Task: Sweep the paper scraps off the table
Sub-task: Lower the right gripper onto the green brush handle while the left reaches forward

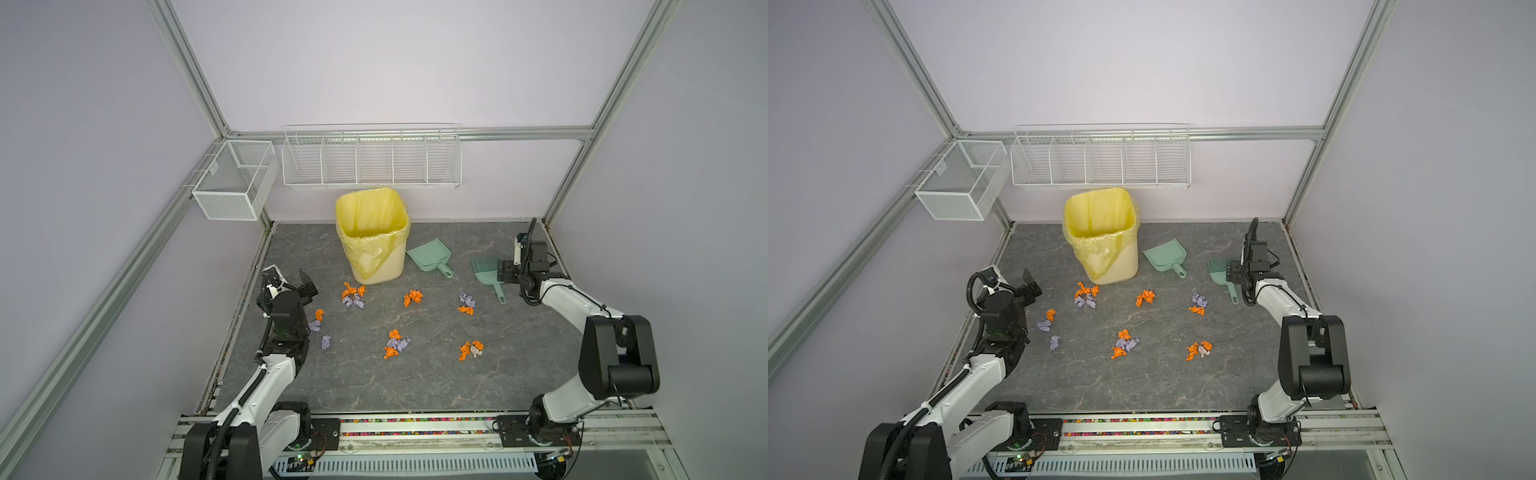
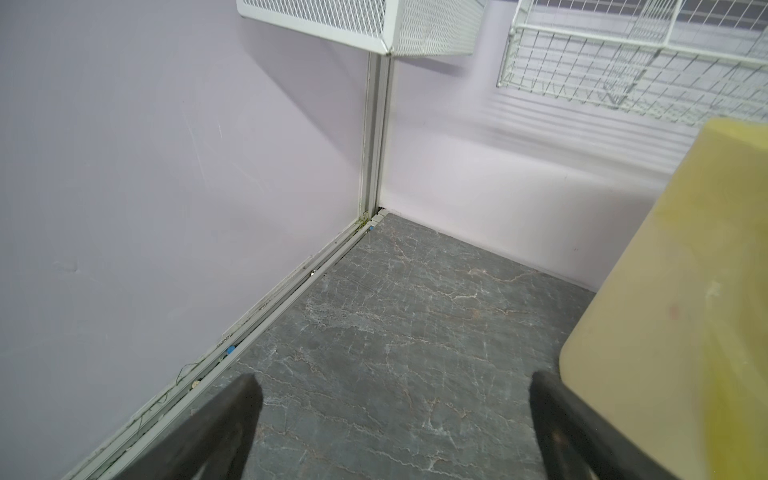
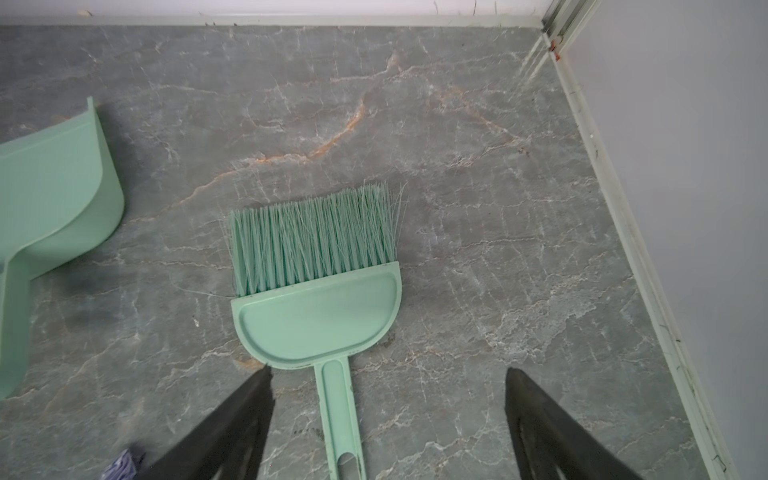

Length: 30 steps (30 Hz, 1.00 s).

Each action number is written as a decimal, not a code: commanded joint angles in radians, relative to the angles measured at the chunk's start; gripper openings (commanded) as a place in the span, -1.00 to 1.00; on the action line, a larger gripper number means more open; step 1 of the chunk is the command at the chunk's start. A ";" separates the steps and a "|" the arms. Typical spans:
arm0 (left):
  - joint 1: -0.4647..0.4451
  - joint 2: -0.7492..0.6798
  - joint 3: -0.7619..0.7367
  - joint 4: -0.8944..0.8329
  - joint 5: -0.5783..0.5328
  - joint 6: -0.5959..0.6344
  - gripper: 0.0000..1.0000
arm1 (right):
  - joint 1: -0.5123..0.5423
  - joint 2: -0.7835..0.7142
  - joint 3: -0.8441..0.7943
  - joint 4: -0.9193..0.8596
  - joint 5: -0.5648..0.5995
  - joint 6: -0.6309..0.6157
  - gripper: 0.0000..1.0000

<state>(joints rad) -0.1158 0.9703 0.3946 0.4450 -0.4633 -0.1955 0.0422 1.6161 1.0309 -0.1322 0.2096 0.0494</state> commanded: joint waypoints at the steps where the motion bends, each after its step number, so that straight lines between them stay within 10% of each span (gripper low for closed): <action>1: -0.005 -0.056 0.044 -0.116 0.021 -0.079 1.00 | 0.005 0.041 0.055 -0.136 -0.076 0.000 0.79; 30: -0.488 -0.150 0.167 -0.632 0.142 -0.293 1.00 | 0.055 0.160 0.098 -0.317 -0.072 -0.002 0.87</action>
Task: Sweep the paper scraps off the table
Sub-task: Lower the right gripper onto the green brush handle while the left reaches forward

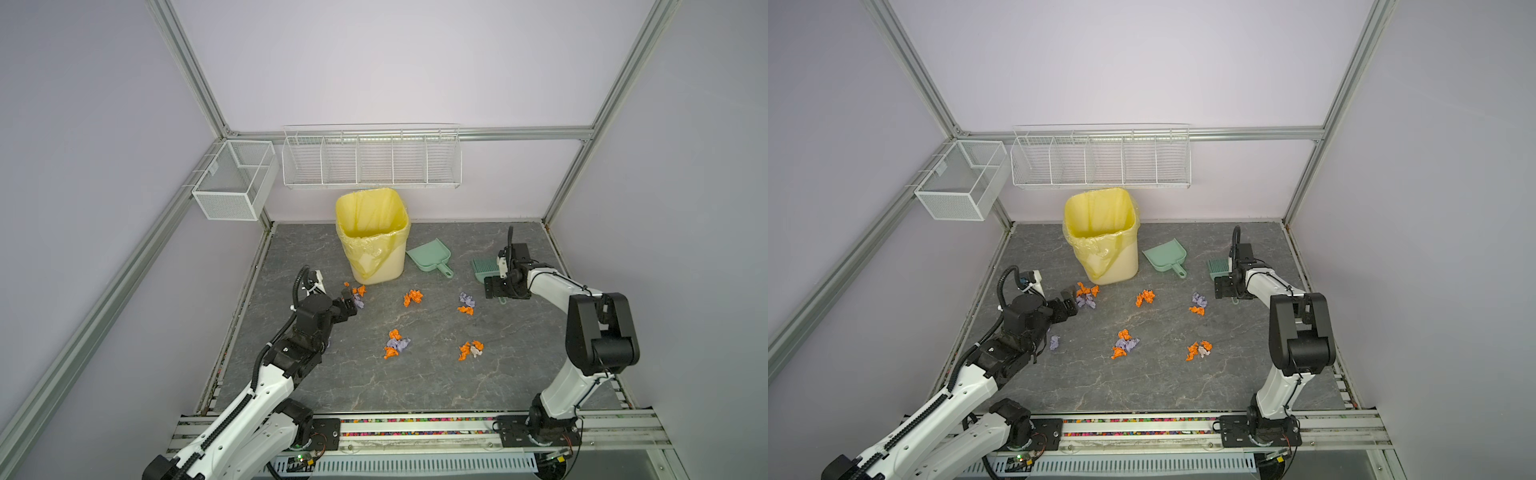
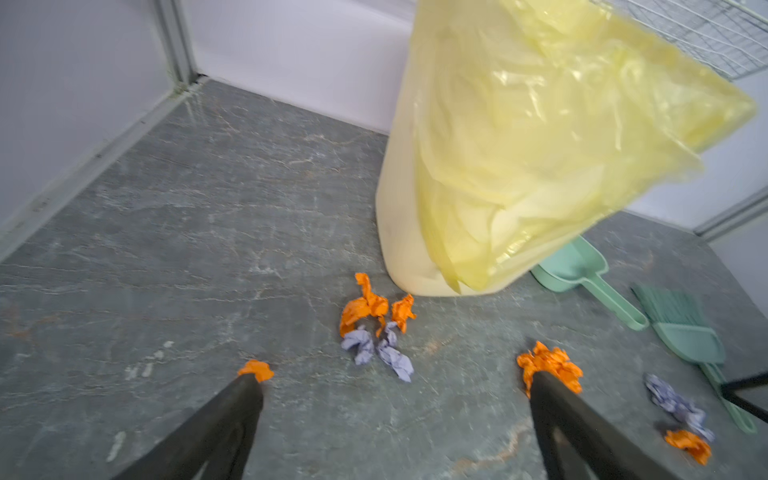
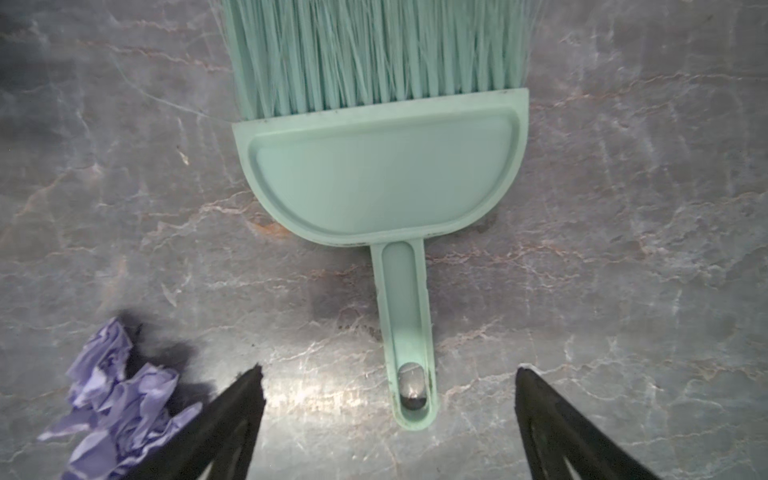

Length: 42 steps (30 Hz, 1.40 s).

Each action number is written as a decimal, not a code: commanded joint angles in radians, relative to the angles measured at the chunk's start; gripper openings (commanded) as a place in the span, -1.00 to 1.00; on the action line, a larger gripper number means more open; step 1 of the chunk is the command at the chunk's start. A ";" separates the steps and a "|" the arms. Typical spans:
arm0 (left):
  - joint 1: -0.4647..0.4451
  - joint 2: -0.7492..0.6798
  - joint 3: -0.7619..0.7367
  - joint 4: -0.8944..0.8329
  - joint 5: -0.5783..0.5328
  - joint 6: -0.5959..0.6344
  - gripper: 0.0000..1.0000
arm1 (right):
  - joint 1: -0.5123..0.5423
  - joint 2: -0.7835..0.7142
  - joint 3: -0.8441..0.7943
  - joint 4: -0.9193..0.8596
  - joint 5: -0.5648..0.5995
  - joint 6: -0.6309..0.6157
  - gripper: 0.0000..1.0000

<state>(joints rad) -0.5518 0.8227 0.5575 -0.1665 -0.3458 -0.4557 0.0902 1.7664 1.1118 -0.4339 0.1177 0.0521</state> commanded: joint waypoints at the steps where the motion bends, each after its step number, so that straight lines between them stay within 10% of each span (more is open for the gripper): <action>1: -0.078 0.000 0.004 -0.020 0.011 -0.030 1.00 | 0.007 0.011 0.017 -0.015 0.021 -0.003 0.84; 42: -0.301 0.287 0.115 0.095 0.032 -0.102 1.00 | 0.000 0.148 0.118 -0.096 0.012 0.008 0.17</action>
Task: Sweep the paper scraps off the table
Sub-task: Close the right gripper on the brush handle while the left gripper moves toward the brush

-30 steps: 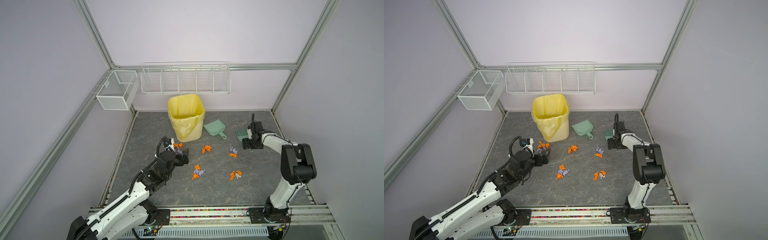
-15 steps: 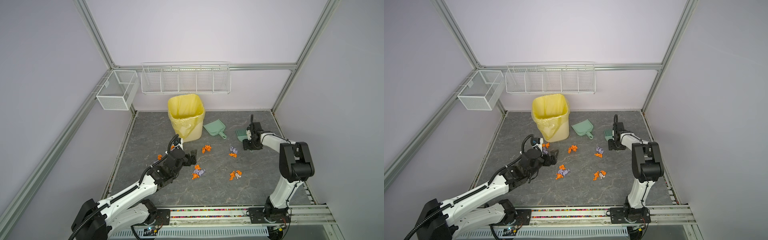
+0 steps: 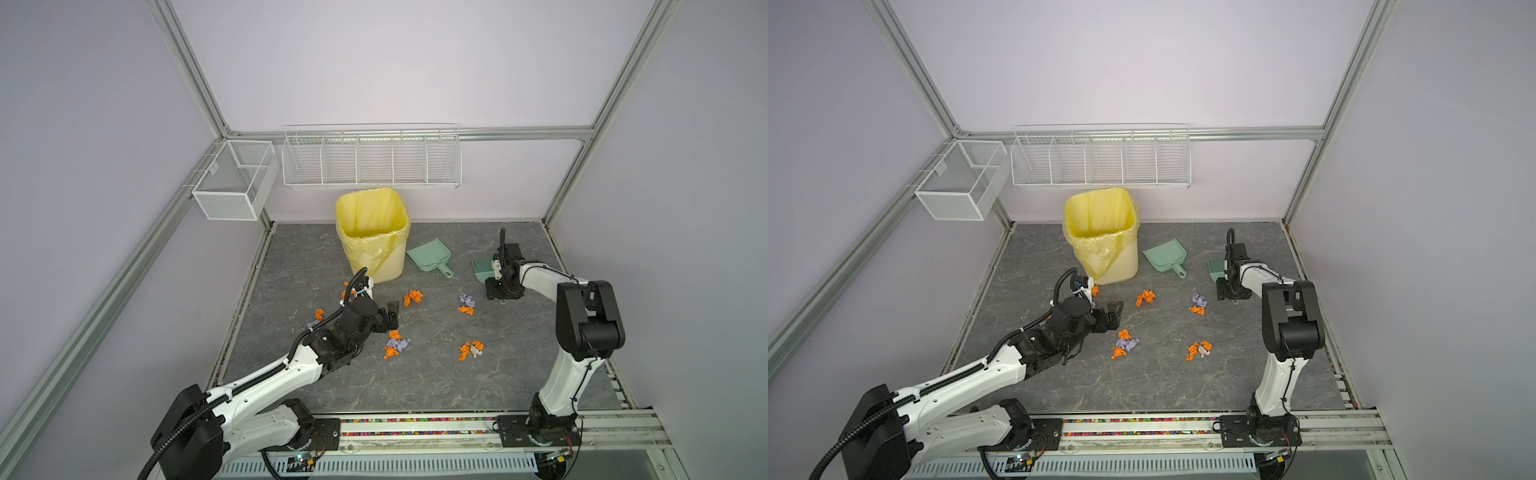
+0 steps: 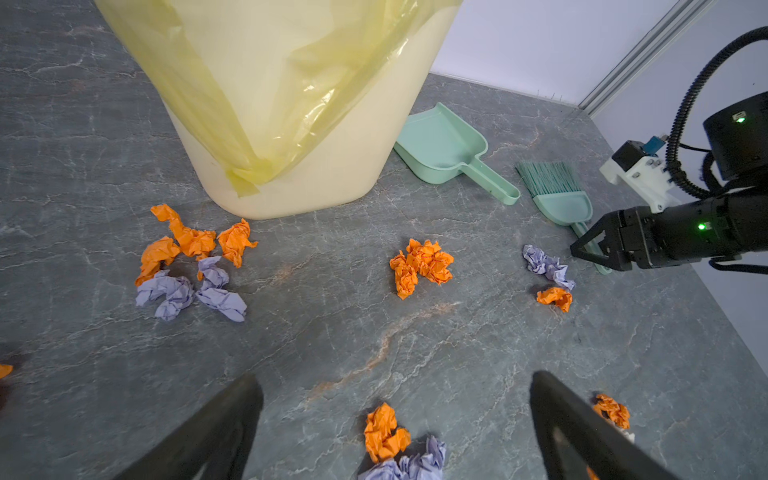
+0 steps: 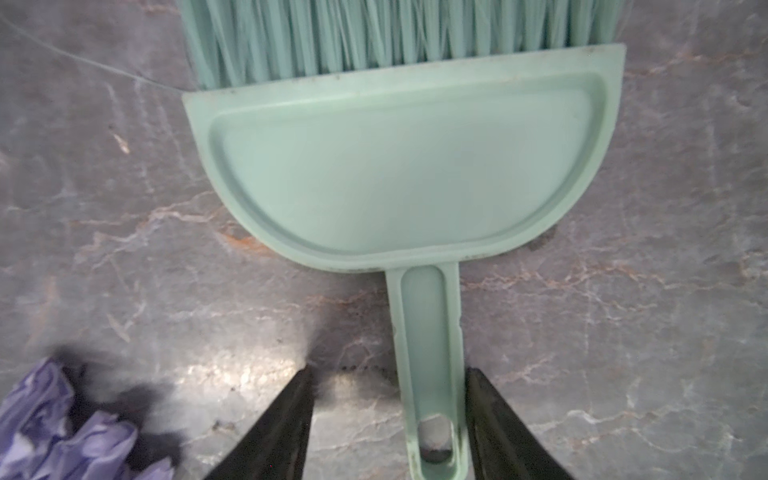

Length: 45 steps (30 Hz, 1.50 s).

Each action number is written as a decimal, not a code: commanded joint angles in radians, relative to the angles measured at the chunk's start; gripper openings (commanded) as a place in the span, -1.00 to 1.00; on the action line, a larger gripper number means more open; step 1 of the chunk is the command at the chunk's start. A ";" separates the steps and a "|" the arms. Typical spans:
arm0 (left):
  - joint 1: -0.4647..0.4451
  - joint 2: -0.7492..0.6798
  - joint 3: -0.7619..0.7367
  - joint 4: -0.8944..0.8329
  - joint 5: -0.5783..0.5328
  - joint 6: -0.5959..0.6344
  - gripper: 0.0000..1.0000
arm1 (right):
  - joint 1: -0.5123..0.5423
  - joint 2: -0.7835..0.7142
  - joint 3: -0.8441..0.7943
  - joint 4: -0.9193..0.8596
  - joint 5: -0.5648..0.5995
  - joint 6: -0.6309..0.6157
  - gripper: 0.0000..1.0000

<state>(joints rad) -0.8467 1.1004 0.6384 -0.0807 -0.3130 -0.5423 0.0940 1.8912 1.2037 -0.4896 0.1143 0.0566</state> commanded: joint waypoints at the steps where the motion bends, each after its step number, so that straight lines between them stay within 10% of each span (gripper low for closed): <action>1: -0.006 0.014 0.036 0.011 0.000 -0.015 1.00 | -0.008 0.028 0.031 -0.038 0.014 0.006 0.14; 22: -0.015 0.127 0.136 -0.018 0.041 -0.010 1.00 | -0.011 0.081 0.045 -0.045 -0.042 -0.006 -0.67; 45: -0.030 0.174 0.222 -0.068 0.095 -0.008 1.00 | 0.002 -0.287 -0.100 0.019 -0.092 0.061 -0.74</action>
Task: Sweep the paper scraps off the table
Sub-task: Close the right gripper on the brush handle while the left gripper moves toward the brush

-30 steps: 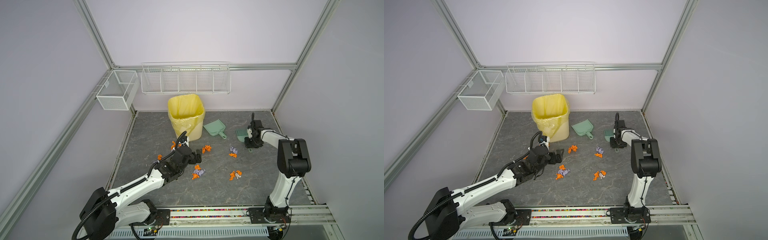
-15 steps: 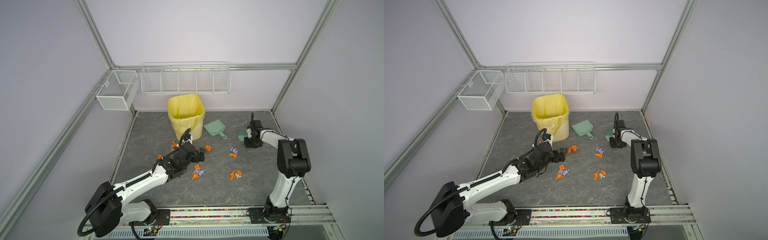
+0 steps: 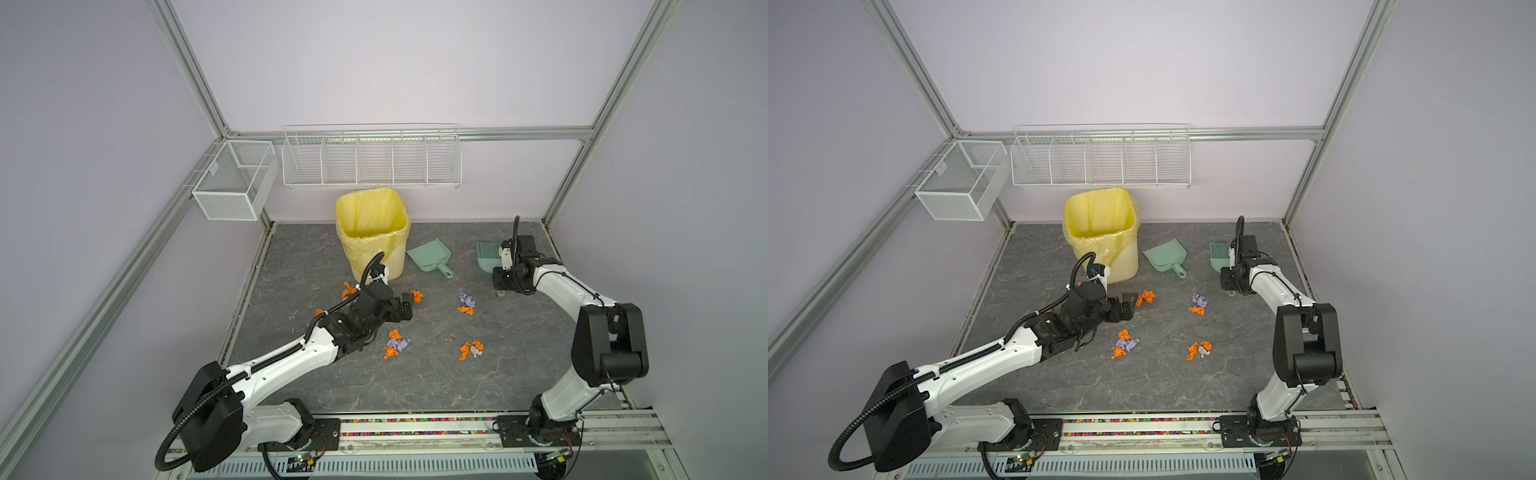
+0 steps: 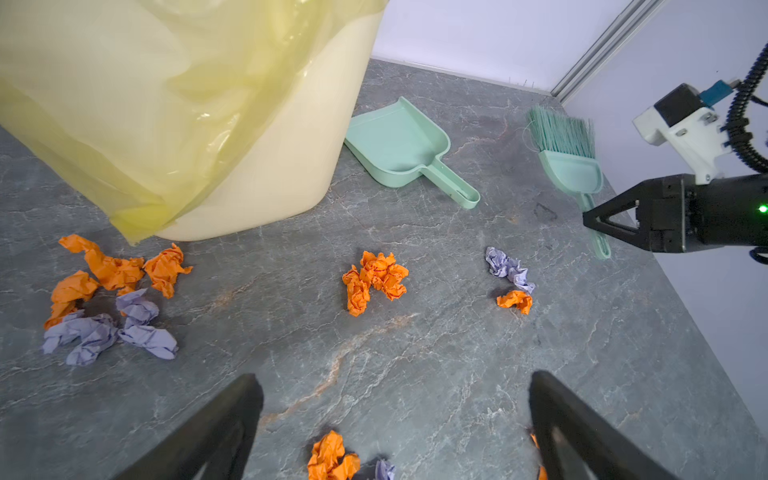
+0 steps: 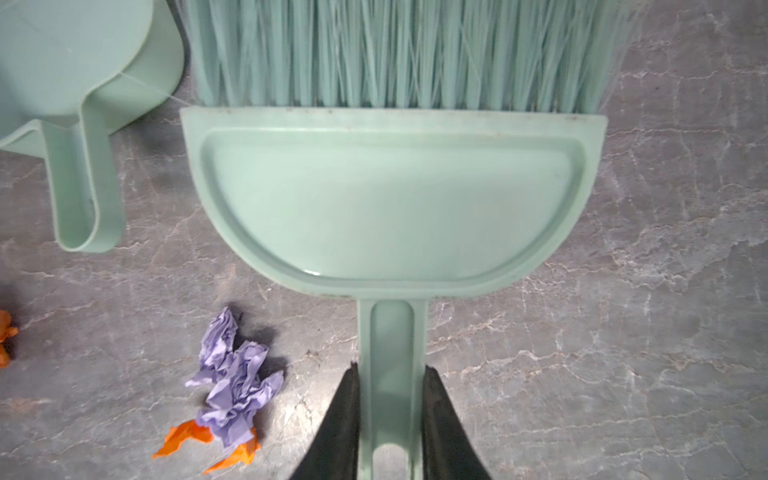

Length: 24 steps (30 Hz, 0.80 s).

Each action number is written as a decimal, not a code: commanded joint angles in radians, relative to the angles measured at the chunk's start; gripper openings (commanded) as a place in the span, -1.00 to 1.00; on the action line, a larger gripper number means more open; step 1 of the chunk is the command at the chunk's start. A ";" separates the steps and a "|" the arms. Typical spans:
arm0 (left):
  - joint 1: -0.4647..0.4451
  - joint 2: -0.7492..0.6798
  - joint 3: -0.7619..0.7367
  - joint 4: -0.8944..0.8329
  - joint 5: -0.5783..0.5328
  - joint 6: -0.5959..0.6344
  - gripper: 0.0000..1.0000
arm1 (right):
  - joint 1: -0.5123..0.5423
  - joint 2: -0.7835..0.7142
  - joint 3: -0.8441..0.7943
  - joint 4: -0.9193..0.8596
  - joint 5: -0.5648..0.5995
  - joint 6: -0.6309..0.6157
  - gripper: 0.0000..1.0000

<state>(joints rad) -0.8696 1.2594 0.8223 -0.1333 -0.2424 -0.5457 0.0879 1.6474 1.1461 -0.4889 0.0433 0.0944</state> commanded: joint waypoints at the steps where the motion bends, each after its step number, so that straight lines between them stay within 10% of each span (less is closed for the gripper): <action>1: -0.008 0.020 0.052 -0.022 0.036 0.015 1.00 | 0.009 -0.058 -0.061 0.029 -0.017 0.033 -0.74; 24: -0.074 0.271 0.423 -0.055 0.266 -0.046 0.99 | 0.041 -0.527 -0.333 0.116 -0.207 0.152 -0.75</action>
<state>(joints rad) -0.9165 1.4967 1.1782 -0.1940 -0.0277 -0.5575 0.1188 1.1618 0.8364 -0.4091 -0.1062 0.2199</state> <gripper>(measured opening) 0.998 0.232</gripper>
